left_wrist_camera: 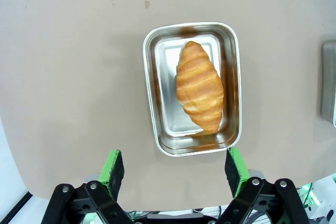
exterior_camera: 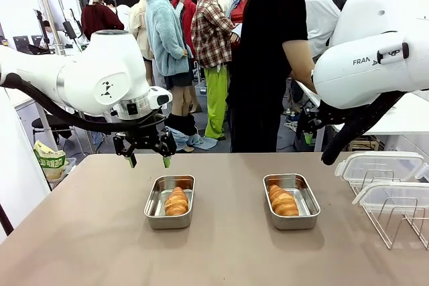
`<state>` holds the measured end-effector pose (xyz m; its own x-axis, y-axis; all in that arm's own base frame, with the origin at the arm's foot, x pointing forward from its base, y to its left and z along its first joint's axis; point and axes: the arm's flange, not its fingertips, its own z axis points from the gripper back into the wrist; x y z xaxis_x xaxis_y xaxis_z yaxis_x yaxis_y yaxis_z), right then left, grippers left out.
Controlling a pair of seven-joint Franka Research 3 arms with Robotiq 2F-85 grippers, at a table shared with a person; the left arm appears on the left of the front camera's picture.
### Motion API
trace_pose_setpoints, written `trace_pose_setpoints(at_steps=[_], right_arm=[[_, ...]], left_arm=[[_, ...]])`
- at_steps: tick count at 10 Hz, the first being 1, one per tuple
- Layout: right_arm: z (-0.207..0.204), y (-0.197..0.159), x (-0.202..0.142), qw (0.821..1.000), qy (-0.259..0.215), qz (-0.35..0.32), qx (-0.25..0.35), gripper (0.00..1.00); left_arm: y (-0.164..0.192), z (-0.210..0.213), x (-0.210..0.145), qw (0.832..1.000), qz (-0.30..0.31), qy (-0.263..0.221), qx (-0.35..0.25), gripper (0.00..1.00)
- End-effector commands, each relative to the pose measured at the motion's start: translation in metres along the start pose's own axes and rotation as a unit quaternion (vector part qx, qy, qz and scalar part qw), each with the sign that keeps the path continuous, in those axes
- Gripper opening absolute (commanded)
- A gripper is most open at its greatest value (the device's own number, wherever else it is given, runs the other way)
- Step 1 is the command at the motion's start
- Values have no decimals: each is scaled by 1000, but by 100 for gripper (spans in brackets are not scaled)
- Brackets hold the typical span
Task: Place the bread in airtight containers.
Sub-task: Pick up one Airtight Container lid and hand it to the human.
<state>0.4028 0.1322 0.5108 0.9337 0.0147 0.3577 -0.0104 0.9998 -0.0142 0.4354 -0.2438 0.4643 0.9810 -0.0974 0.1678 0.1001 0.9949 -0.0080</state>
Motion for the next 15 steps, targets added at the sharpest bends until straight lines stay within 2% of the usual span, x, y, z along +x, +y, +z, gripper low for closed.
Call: trace_pose_setpoints(at_steps=[1,5,6,7,8,10,11,12,14,15], right_arm=[[0,1,0,1000,-2,-5,-1,100],[0,0,0,1000,0,0,0,100],[16,-6,-7,995,-1,101,6,100],[35,-27,-12,981,-18,195,10,100],[48,-51,-16,965,-14,259,25,100],[57,-76,-13,945,43,322,46,100],[54,-85,-8,915,100,387,56,100],[51,-92,-8,874,124,466,50,100],[37,-103,-15,783,67,619,-18,100],[30,-112,-18,752,53,657,-20,100]], left_arm=[[0,0,0,1000,2,0,0,100],[0,0,0,1000,2,0,0,100],[0,0,0,1000,2,0,0,100],[0,0,0,1000,2,0,0,100],[0,0,0,1000,2,0,0,100],[0,0,0,1000,2,0,0,100],[0,0,0,1000,2,0,0,100],[0,0,0,1000,2,0,0,100],[0,0,0,1000,2,0,0,100],[0,0,0,1000,2,0,0,100]])
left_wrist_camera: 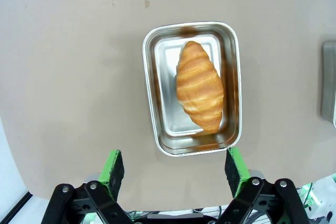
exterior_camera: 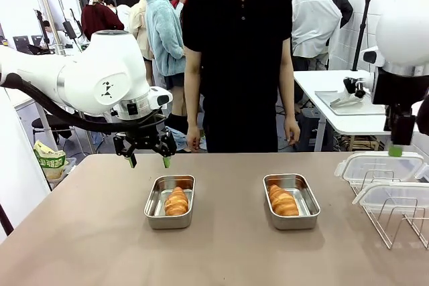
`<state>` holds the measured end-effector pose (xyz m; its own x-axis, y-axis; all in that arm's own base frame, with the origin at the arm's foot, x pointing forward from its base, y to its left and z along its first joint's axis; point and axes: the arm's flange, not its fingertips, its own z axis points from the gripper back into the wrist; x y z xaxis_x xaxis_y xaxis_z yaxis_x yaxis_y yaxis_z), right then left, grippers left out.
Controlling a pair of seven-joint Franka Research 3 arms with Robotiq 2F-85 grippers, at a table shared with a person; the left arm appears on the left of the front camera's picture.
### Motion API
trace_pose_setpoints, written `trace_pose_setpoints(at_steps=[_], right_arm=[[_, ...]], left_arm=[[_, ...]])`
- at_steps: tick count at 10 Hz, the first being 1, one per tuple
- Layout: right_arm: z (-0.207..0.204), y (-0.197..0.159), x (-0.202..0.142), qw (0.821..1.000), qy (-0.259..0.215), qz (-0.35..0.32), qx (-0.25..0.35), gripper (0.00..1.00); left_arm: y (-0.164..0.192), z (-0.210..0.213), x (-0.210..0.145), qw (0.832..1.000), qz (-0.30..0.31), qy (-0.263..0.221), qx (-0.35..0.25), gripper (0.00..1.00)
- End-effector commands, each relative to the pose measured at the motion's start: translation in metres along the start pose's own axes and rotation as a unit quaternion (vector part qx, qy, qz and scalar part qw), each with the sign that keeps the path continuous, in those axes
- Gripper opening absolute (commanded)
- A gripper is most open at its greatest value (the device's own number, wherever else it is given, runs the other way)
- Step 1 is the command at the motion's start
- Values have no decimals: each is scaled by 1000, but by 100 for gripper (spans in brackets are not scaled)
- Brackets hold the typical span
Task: Place the bread in airtight containers.
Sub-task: Pick up one Airtight Container lid and hand it to the human.
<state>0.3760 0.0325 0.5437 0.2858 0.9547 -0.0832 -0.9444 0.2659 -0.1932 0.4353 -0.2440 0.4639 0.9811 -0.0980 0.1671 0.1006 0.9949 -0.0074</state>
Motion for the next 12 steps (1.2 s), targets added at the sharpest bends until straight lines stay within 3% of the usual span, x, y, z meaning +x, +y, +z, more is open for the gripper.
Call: trace_pose_setpoints(at_steps=[1,4,7,8,12], right_arm=[[-22,-1,-16,990,-16,104,-92,100],[-28,-4,-19,989,-74,104,-72,100],[-23,-11,-19,990,-75,108,-48,100],[-27,-5,-19,990,-62,101,-76,100],[-27,-5,-19,990,-62,101,-76,100]], left_arm=[[0,1,0,1000,2,-1,0,100],[0,1,0,1000,2,-1,0,100],[0,1,0,1000,2,-1,0,100],[0,1,0,1000,2,-1,0,100],[0,1,0,1000,2,-1,0,100]])
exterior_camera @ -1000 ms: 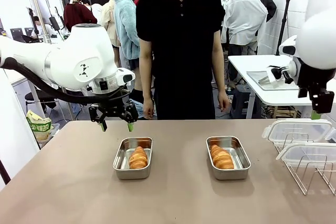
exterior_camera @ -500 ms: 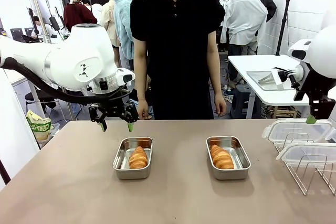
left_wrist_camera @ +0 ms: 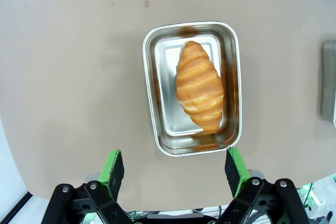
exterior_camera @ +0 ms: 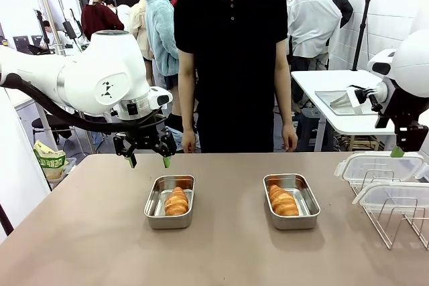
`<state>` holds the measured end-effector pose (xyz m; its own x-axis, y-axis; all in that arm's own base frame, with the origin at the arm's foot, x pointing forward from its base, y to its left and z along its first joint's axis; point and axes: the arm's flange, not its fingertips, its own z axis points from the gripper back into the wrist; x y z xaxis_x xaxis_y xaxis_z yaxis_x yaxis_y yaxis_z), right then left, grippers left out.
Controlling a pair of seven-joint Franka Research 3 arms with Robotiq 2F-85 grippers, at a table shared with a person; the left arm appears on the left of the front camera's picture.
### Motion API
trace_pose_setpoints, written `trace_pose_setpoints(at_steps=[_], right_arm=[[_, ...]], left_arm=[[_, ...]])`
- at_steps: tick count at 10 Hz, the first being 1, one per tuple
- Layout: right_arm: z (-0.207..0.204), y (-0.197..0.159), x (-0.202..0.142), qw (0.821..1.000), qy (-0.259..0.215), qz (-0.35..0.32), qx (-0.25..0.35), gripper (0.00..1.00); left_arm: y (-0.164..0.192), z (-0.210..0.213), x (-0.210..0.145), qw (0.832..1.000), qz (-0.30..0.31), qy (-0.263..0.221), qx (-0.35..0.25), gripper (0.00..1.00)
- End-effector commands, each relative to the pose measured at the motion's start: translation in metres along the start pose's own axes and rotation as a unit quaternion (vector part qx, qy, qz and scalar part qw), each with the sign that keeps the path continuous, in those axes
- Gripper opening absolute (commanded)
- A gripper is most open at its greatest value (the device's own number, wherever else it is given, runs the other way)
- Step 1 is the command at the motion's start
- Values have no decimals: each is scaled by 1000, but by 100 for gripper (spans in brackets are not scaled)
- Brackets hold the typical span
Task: Place the bread in airtight containers.
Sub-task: Pick up one Airtight Container lid and hand it to the human.
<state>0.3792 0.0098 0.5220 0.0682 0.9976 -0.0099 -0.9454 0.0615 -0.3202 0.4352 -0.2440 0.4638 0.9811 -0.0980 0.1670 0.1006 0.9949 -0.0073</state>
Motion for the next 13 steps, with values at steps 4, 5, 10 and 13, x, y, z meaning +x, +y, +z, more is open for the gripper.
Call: trace_pose_setpoints(at_steps=[4,5,10,13], right_arm=[[-11,13,-17,998,-46,43,6,100],[-16,19,-22,998,-53,38,7,100],[-43,22,-42,992,-91,78,47,100],[-61,27,-58,989,-113,84,53,100]], left_arm=[[0,1,0,1000,2,-1,-1,100],[0,1,0,1000,2,-1,-1,100],[0,1,0,1000,2,-1,-1,100],[0,1,0,1000,2,-1,-1,100]])
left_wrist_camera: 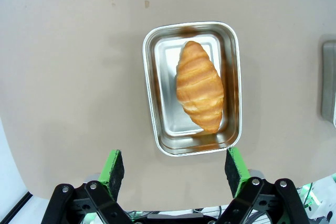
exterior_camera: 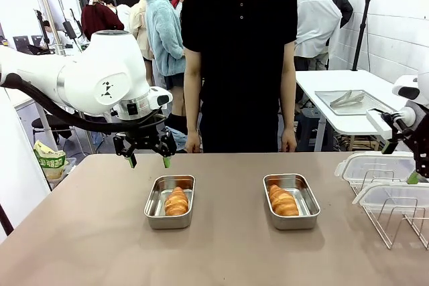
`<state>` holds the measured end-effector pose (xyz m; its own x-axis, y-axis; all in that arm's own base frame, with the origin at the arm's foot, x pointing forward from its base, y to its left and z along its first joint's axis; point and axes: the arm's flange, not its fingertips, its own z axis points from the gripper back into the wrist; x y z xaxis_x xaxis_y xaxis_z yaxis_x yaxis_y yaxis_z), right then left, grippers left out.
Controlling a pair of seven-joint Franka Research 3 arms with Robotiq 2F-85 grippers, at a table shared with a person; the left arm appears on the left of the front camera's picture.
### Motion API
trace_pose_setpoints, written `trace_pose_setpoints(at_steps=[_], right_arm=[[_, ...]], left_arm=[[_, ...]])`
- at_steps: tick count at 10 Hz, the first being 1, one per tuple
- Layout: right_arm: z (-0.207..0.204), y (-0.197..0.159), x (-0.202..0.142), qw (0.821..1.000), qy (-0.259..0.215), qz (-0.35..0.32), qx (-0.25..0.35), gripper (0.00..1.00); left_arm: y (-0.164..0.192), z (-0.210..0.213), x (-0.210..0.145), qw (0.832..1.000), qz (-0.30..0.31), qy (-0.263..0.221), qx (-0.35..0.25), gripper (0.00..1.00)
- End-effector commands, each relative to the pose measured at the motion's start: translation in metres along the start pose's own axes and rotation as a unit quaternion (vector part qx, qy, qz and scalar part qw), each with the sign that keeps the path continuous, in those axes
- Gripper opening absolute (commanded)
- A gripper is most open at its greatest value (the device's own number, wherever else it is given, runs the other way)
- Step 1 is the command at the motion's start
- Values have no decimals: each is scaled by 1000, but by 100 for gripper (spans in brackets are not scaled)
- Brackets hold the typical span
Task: Place the bread in airtight containers.
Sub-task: Pick up one Airtight Container lid and hand it to the human.
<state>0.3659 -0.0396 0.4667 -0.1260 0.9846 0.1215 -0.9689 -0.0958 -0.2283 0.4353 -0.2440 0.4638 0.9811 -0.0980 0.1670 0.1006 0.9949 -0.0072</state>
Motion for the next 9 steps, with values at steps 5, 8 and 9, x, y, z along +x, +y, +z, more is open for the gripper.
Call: trace_pose_setpoints(at_steps=[5,8,9], right_arm=[[-33,-8,-20,999,-27,2,35,100],[12,-10,-2,999,3,1,-43,100],[29,-10,9,999,21,-7,-47,100]], left_arm=[[0,1,0,1000,2,-1,-1,100],[0,1,0,1000,2,-1,-1,100],[0,1,0,1000,2,-1,-1,100]])
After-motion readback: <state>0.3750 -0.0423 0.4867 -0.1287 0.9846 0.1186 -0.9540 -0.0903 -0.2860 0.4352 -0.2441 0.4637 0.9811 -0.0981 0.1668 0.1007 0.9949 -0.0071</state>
